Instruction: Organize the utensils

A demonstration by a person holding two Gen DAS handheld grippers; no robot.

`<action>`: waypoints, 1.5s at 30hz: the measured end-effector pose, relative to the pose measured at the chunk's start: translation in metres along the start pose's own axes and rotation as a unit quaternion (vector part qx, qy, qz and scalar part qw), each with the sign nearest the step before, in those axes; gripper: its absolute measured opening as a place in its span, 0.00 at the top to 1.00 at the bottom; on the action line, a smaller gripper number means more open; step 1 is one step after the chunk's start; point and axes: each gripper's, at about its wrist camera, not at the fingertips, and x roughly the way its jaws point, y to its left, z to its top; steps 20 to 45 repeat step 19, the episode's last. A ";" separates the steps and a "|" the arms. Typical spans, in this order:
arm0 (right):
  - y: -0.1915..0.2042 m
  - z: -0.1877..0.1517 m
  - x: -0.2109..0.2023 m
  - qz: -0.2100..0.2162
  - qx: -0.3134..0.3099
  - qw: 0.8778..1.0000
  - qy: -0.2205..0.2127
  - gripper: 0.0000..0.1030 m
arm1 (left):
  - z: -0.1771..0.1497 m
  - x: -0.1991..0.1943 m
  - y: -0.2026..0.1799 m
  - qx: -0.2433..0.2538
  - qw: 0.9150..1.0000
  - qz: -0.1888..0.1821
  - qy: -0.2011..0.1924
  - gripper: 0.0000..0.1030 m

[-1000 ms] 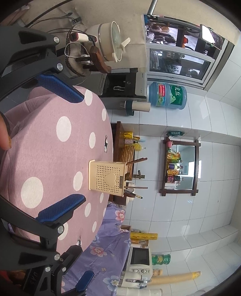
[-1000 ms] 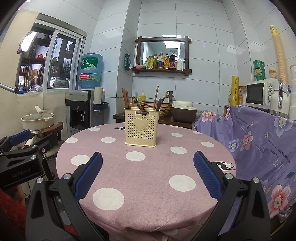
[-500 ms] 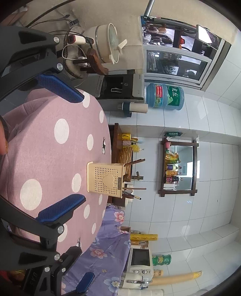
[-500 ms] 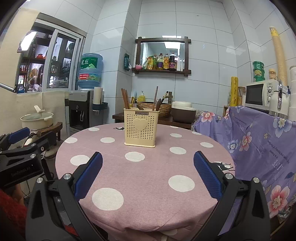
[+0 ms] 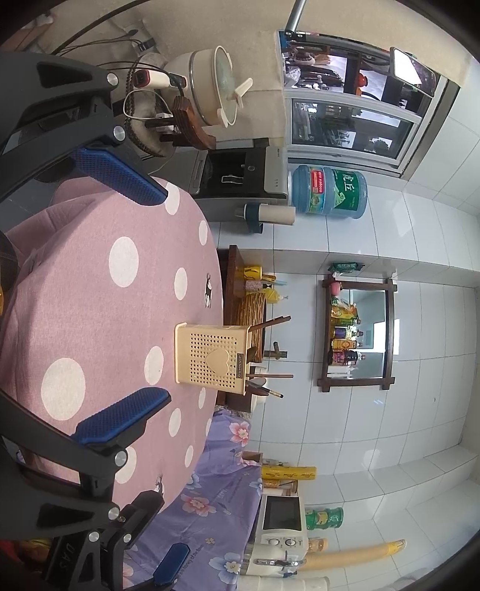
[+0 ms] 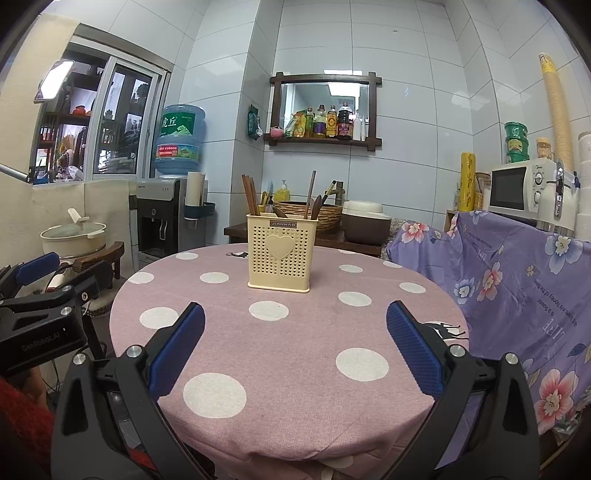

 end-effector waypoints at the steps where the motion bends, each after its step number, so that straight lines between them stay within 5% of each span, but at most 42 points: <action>1: 0.000 0.000 0.000 0.000 0.000 1.000 0.000 0.06 | 0.000 0.000 0.001 0.000 1.000 -0.001 0.001 0.05; 45: -0.002 0.000 0.001 -0.003 -0.001 1.000 0.003 0.06 | 0.002 0.000 0.006 0.003 1.000 0.011 0.005 0.05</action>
